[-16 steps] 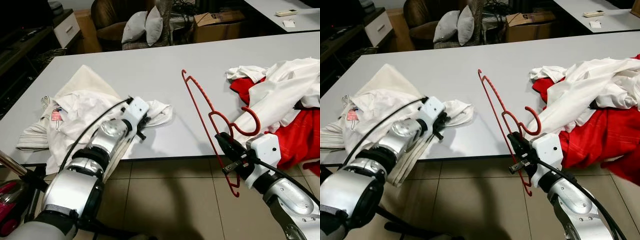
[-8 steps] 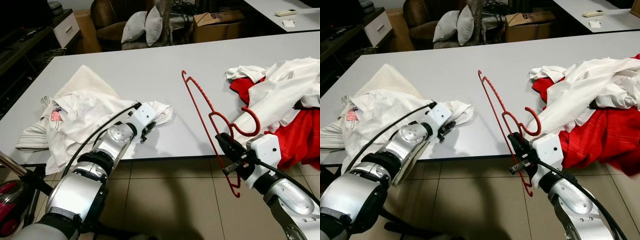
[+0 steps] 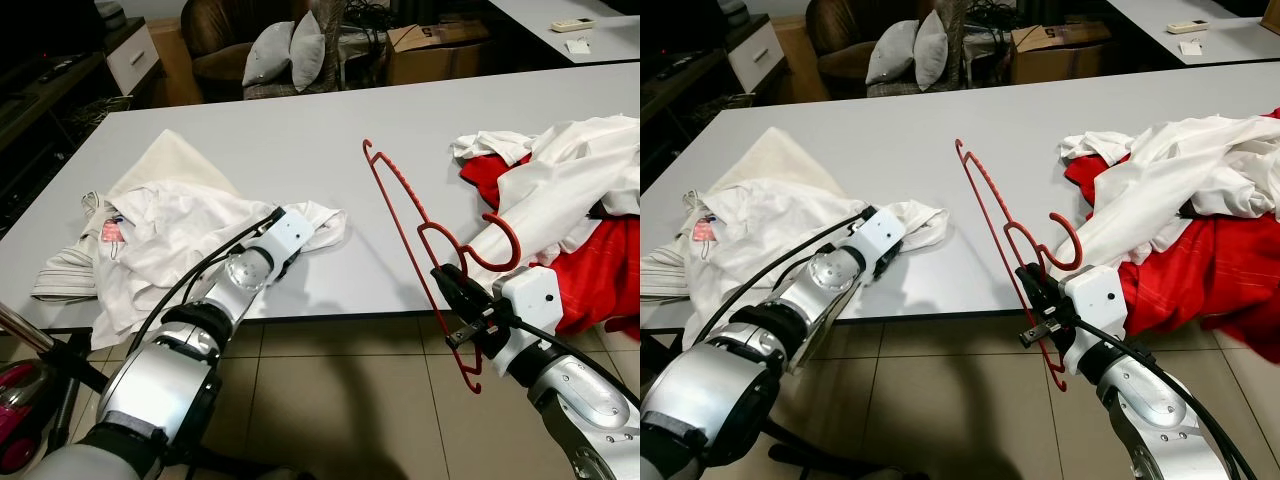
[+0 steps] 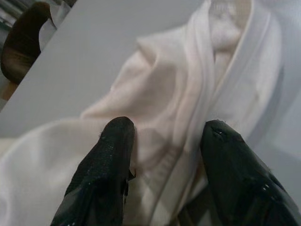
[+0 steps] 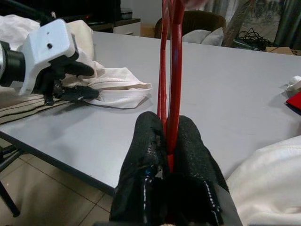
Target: Hang hanger
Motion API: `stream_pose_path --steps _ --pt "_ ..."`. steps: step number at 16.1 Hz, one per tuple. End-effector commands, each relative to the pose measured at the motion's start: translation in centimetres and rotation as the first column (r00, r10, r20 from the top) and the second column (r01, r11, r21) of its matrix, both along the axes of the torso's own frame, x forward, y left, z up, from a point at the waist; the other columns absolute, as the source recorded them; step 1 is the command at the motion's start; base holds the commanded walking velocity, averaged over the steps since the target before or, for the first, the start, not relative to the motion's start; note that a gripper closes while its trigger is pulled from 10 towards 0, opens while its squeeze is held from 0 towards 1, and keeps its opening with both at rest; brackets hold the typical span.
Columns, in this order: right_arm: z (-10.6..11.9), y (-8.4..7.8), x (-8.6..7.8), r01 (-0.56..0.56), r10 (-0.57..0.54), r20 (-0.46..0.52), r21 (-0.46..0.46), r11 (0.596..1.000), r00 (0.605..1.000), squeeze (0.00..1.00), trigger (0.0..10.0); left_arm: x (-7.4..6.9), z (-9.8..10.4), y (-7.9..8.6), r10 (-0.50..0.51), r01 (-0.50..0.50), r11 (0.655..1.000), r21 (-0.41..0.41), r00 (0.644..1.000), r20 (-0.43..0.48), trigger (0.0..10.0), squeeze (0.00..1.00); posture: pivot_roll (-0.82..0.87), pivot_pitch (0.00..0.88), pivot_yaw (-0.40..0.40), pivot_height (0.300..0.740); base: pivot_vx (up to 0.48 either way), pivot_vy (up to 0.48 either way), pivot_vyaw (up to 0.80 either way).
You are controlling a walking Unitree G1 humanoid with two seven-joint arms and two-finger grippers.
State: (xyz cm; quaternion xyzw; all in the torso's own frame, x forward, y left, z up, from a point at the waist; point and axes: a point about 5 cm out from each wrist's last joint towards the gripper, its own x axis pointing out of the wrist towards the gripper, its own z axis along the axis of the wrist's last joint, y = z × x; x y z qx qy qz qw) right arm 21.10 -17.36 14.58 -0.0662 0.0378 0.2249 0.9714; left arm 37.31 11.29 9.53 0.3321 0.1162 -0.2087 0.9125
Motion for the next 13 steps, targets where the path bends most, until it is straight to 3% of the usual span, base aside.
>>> stream_pose_path --steps 1,3,6,8,13 --pt "0.4 0.2 0.1 -0.006 0.006 0.018 0.001 1.0 1.0 0.0 10.0 0.3 0.6 0.0 0.01 -0.01 1.0 -0.02 1.0 0.015 9.5 0.0 -0.24 0.0 0.166 0.74 0.0 0.0 0.0" --pt "0.4 0.2 0.2 -0.006 0.006 0.018 0.001 1.0 1.0 0.0 10.0 0.4 0.9 -0.9 -0.003 0.004 0.998 -0.058 1.0 0.007 4.0 0.0 -0.24 0.0 0.17 0.74 0.0 0.0 0.0" --pt "0.5 0.0 0.3 -0.003 0.003 0.022 -0.002 1.0 1.0 0.0 10.0 0.4 0.8 -1.3 0.001 -0.001 0.999 -0.039 1.0 0.0 2.0 0.0 -0.25 0.0 0.178 0.74 0.0 0.0 0.0" --pt "0.6 0.0 0.2 0.004 -0.004 0.026 -0.008 1.0 1.0 0.0 10.0 0.5 0.7 -0.6 0.05 -0.05 0.999 0.0 0.999 0.005 0.0 0.0 -0.28 0.0 0.187 0.74 0.0 0.0 0.0" --pt "0.8 -0.4 0.2 0.008 -0.008 0.031 -0.02 1.0 1.0 0.0 10.0 0.6 0.7 -0.4 0.056 -0.056 0.998 0.026 0.998 -0.006 0.0 0.0 -0.29 0.0 0.184 0.74 0.0 0.0 0.0"
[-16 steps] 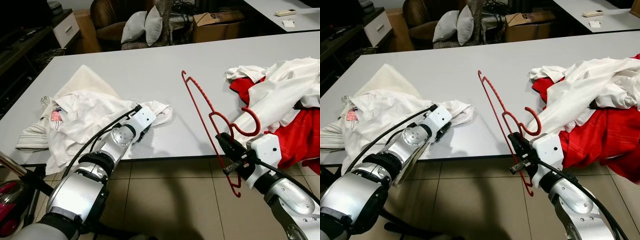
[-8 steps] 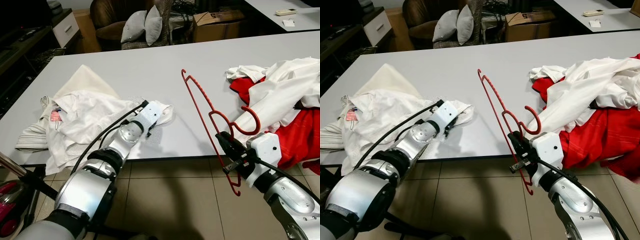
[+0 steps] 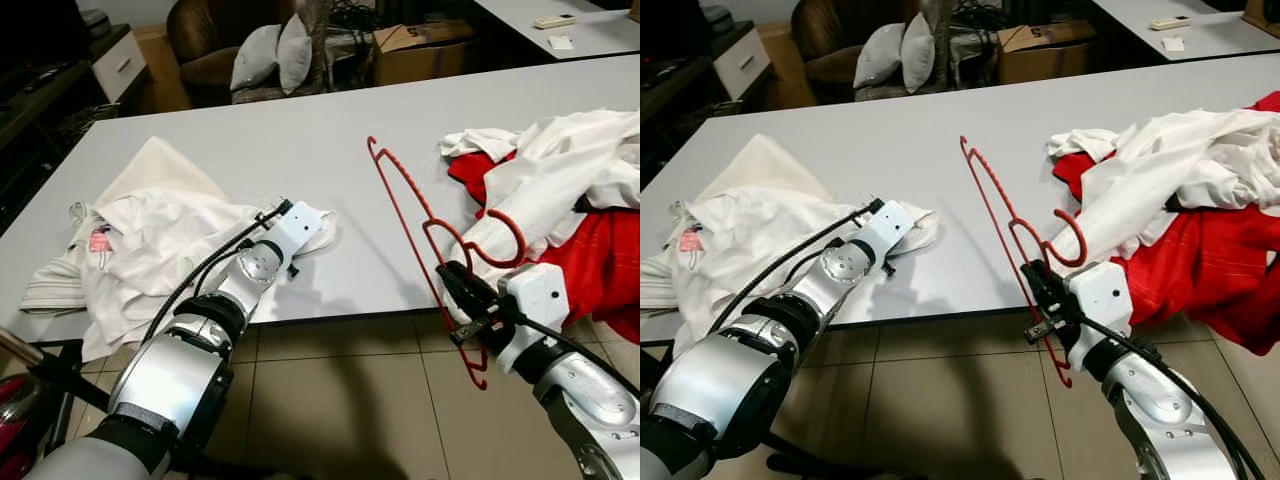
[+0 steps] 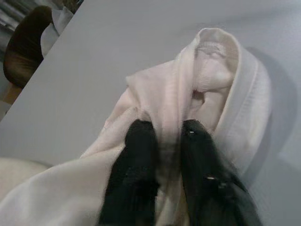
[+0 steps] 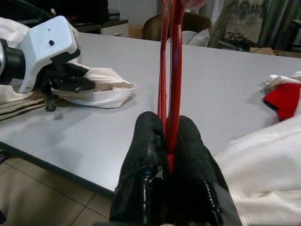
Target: Hang hanger
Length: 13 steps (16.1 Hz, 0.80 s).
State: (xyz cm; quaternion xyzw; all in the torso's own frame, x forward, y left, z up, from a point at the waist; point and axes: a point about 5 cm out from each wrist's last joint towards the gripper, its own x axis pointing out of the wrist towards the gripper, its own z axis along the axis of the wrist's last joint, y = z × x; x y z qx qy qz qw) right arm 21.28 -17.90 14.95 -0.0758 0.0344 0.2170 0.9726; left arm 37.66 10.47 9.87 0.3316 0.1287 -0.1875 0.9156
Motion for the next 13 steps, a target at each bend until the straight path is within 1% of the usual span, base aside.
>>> stream_pose_path --steps 1,3,7,9,11,12,13 --pt "0.5 0.1 0.0 -0.008 0.008 0.02 -0.006 1.0 1.0 0.0 10.0 0.3 0.4 0.4 0.007 -0.006 0.999 0.033 1.0 -0.006 0.0 0.0 -0.29 0.0 0.183 0.74 0.0 0.0 0.0" --pt "0.7 0.3 0.1 -0.013 0.013 0.026 -0.005 1.0 1.0 0.0 10.0 0.3 0.2 0.7 0.027 -0.026 0.998 0.057 1.0 -0.016 0.0 0.0 -0.3 0.0 0.186 0.74 0.0 0.0 0.0" --pt "0.8 0.2 0.2 -0.012 0.012 0.028 -0.008 1.0 1.0 0.0 10.0 0.5 0.4 2.0 0.077 -0.075 0.995 0.064 0.997 -0.015 0.0 0.0 -0.3 0.0 0.184 0.74 0.0 0.0 0.0" --pt "0.8 0.4 0.4 -0.017 0.018 0.031 -0.007 1.0 0.999 0.0 10.0 0.6 0.7 2.7 0.092 -0.091 0.995 0.036 0.995 -0.026 0.0 0.0 -0.29 0.0 0.176 0.74 0.0 0.0 0.0" --pt "0.9 0.5 0.7 -0.024 0.025 0.037 -0.004 1.0 0.999 0.0 10.0 0.9 1.3 3.1 0.107 -0.114 0.986 -0.124 0.992 -0.063 0.0 0.0 -0.28 0.0 0.172 0.74 0.0 0.0 0.0" --pt "1.0 0.7 1.0 -0.025 0.025 0.047 -0.003 1.0 0.999 0.0 10.0 1.2 2.0 3.2 0.104 -0.124 0.958 -0.257 0.991 -0.09 0.0 0.0 -0.27 0.0 0.173 0.74 0.0 0.0 0.0" --pt "1.0 0.7 1.1 -0.024 0.024 0.052 -0.001 1.0 0.998 0.0 10.0 1.3 2.3 3.2 0.099 -0.124 0.942 -0.312 0.99 -0.097 0.0 0.0 -0.27 0.0 0.173 0.74 0.0 0.0 0.0"
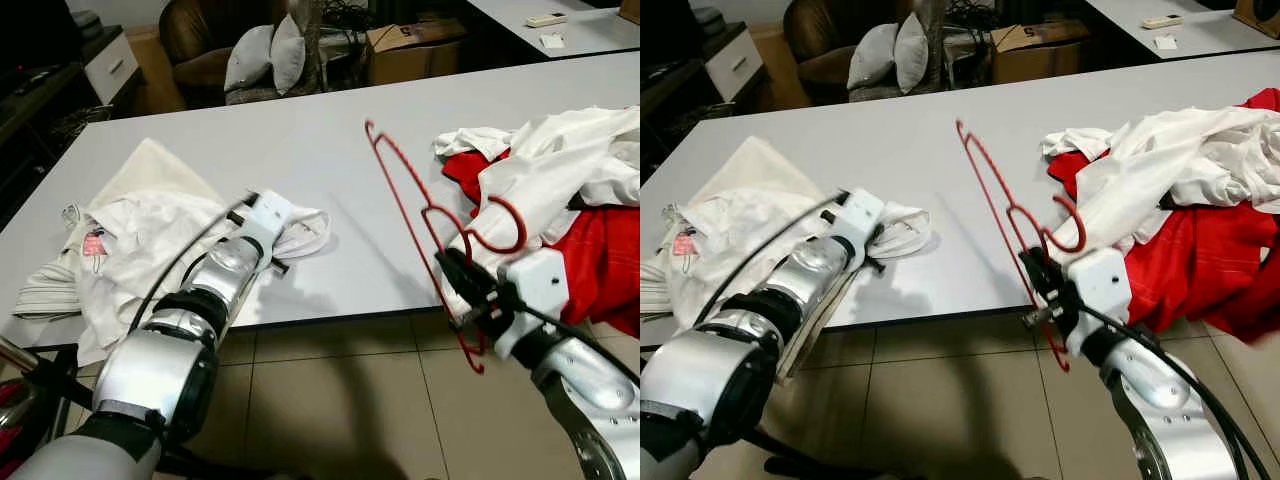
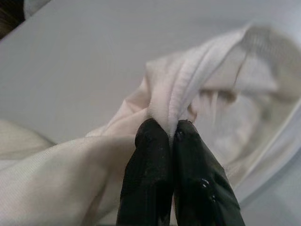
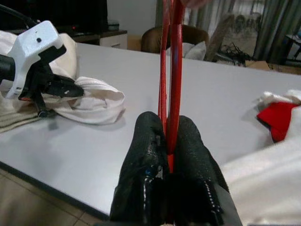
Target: Hang hanger
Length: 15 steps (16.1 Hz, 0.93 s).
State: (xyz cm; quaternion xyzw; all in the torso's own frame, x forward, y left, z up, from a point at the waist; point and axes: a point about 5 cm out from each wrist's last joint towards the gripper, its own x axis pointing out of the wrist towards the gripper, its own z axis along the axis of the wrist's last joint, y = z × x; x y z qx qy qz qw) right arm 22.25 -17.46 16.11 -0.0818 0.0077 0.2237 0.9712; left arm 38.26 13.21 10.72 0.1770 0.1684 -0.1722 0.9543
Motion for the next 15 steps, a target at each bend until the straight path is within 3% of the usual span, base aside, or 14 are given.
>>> stream_pose_path --steps 1,2,4,7,8,9,13,15 --pt "0.3 0.5 0.3 0.005 -0.006 0.019 0.015 1.0 1.0 0.0 10.0 1.2 2.9 0.7 0.023 -0.011 0.979 -0.205 0.998 0.056 0.0 0.0 -0.27 0.0 0.177 0.74 0.0 0.0 0.0" --pt "1.1 0.8 0.8 0.022 -0.025 0.051 0.057 0.998 0.998 0.0 10.0 1.9 5.2 1.2 0.045 -0.005 0.933 -0.359 0.994 0.103 0.0 0.0 -0.26 0.0 0.175 0.74 0.0 0.0 0.0" --pt "1.2 1.8 1.6 0.053 -0.06 0.079 0.088 0.995 0.995 0.0 10.0 2.3 7.9 3.2 0.112 0.003 0.855 -0.518 0.975 0.191 0.0 0.0 -0.22 0.0 0.172 0.74 0.0 0.0 0.0" --pt "1.0 2.5 1.9 0.062 -0.073 0.069 0.143 0.988 0.995 0.0 10.0 1.4 9.5 4.1 0.129 0.06 0.815 -0.577 0.951 0.28 0.0 0.0 -0.15 0.0 0.101 0.74 0.0 0.0 0.0" --pt "0.8 3.0 1.8 0.074 -0.084 0.042 0.2 0.977 0.996 0.0 10.0 -0.7 10.9 4.3 0.149 0.093 0.797 -0.596 0.927 0.344 0.0 0.0 -0.07 0.0 0.053 0.74 0.0 0.0 0.0" --pt "-0.3 3.3 1.6 0.067 -0.065 -0.018 0.254 0.965 0.998 0.0 10.0 -3.6 9.6 3.6 0.139 0.056 0.81 -0.584 0.948 0.285 10.0 0.0 -0.05 0.0 0.035 0.74 0.0 0.0 0.0" --pt "-0.9 2.6 1.7 0.098 -0.088 -0.058 0.222 0.97 0.994 0.0 10.0 -7.2 4.2 3.0 0.101 0.01 0.904 -0.428 0.967 0.235 10.0 0.0 -0.05 0.0 0.017 0.74 0.0 0.0 0.0" --pt "0.0 2.6 2.5 0.099 -0.087 -0.055 0.291 0.952 0.995 0.0 10.0 -8.3 5.8 1.9 0.12 0.001 0.874 -0.487 0.969 0.218 10.0 0.0 -0.01 0.0 -0.033 0.74 0.0 0.0 0.0"
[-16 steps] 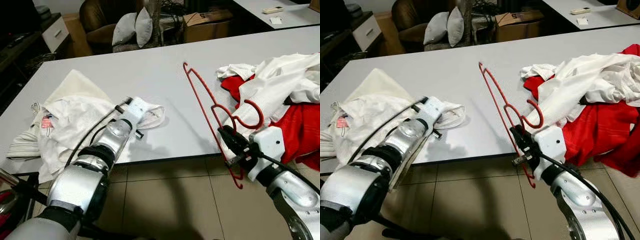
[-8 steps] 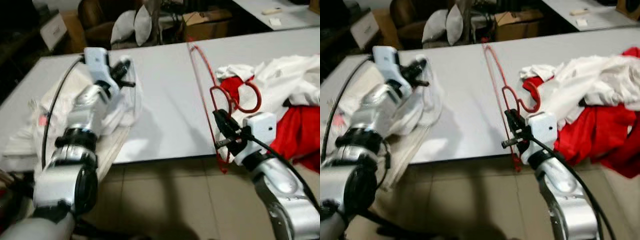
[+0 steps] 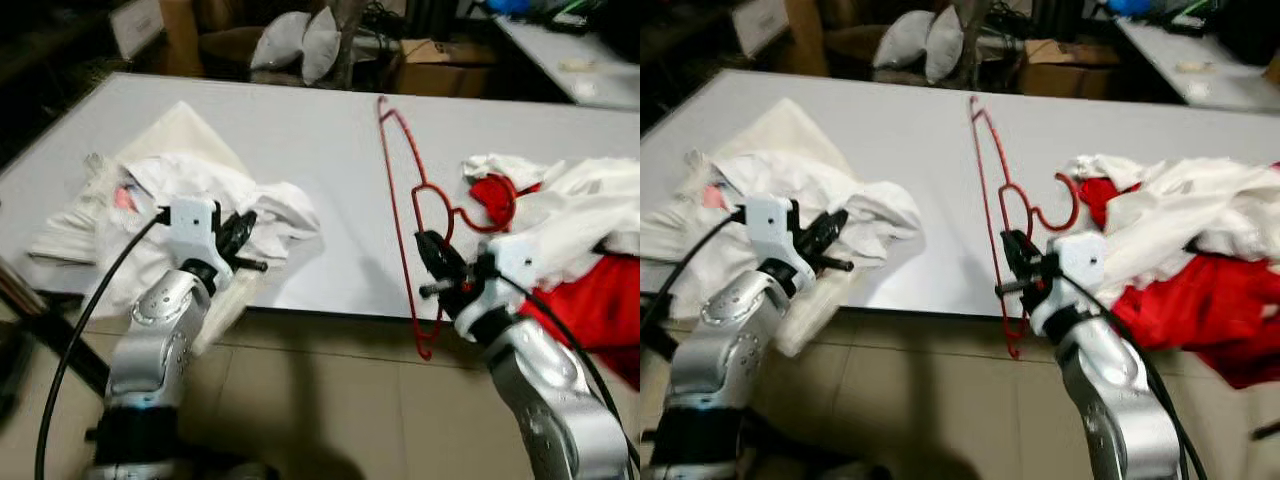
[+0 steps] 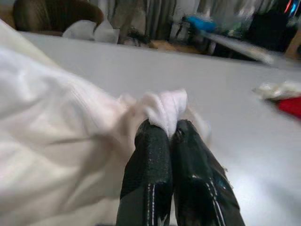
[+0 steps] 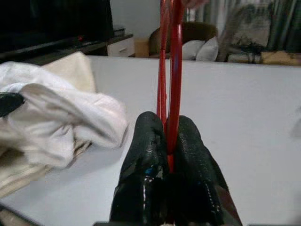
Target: Hang hanger
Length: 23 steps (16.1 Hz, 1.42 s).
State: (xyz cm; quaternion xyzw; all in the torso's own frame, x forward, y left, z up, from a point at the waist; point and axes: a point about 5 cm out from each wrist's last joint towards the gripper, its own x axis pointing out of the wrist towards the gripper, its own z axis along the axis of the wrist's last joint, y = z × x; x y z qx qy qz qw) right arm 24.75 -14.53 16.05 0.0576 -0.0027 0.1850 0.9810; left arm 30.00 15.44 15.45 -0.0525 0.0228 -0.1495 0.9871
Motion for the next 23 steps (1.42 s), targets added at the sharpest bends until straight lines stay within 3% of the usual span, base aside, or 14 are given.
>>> stream_pose_path --steps 1,2,6,16,17,18,23 --pt "-0.5 -0.4 0.4 -0.006 0.006 -0.015 -0.03 1.0 1.0 0.0 10.0 -0.4 1.0 -1.1 -0.013 0.013 1.0 0.004 1.0 0.02 10.0 0.0 -0.01 0.0 -0.036 0.74 0.0 0.0 0.0" --pt "-0.5 -0.5 0.7 -0.014 0.014 -0.01 -0.079 0.997 1.0 0.0 10.0 -0.6 1.0 -1.7 -0.033 0.032 0.999 0.021 0.999 0.029 10.0 0.0 -0.03 0.0 -0.026 0.74 0.0 0.0 0.0" --pt "0.4 -1.1 0.5 0.033 -0.032 0.014 -0.042 0.999 0.999 0.0 10.0 -0.1 1.2 -2.6 -0.052 0.052 0.999 0.014 0.998 0.022 10.0 0.0 -0.06 0.0 -0.004 0.74 -0.213 0.0 0.0" --pt "0.9 -1.8 1.2 0.057 -0.054 0.043 -0.066 0.996 0.998 0.0 10.0 0.2 0.8 -2.5 -0.057 0.057 0.998 0.035 0.998 0.001 10.0 0.0 -0.07 0.0 0.005 0.74 -0.222 0.0 0.0" --pt "0.9 -1.8 1.2 0.059 -0.056 0.043 -0.067 0.996 0.997 0.0 10.0 0.2 0.8 -2.5 -0.061 0.061 0.998 0.034 0.998 0.002 5.8 0.0 -0.07 0.0 0.005 0.74 0.0 0.0 0.0" --pt "0.9 -2.0 1.2 0.065 -0.063 0.044 -0.068 0.996 0.997 0.0 10.0 0.0 0.5 -2.5 -0.082 0.082 0.997 0.009 0.997 -0.003 0.0 0.0 -0.07 0.0 0.006 0.74 0.0 0.0 0.0" --pt "0.9 -2.5 1.2 0.084 -0.08 0.049 -0.072 0.994 0.996 0.0 10.0 -0.1 0.4 -2.8 -0.115 0.115 0.993 -0.014 0.993 -0.007 0.0 0.0 -0.08 0.0 0.01 0.74 0.0 0.0 0.0"
